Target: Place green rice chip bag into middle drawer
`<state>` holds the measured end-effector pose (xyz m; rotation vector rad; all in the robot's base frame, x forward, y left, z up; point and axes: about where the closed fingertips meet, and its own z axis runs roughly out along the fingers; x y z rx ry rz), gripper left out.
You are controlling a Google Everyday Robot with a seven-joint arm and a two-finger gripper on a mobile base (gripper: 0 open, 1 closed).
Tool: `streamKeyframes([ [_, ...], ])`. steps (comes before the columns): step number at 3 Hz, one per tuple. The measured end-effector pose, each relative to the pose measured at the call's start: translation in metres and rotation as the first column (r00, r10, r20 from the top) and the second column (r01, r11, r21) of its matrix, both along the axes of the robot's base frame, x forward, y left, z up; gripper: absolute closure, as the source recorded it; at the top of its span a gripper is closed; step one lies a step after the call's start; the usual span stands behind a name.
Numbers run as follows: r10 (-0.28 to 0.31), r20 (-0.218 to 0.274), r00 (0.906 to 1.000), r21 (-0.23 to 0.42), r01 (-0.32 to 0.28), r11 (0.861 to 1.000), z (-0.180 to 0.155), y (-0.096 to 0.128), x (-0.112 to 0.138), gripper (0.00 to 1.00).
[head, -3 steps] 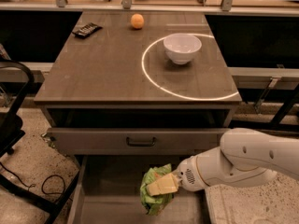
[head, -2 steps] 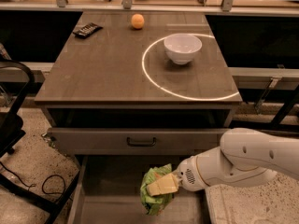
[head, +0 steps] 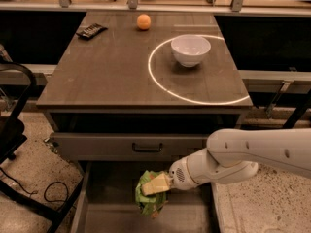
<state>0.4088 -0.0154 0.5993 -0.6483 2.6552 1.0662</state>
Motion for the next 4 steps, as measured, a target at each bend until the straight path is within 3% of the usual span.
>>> streamKeyframes([
  [1, -0.026, -0.030, 0.9992, -0.012, 0.025, 1.000, -0.029, 0.020, 0.015, 1.00],
  [3, -0.084, 0.023, 0.9962, 0.034, 0.083, 0.996, -0.036, 0.038, 0.006, 1.00],
  [4, -0.075, 0.027, 0.9968, 0.041, 0.074, 0.996, -0.034, 0.044, 0.004, 0.74],
])
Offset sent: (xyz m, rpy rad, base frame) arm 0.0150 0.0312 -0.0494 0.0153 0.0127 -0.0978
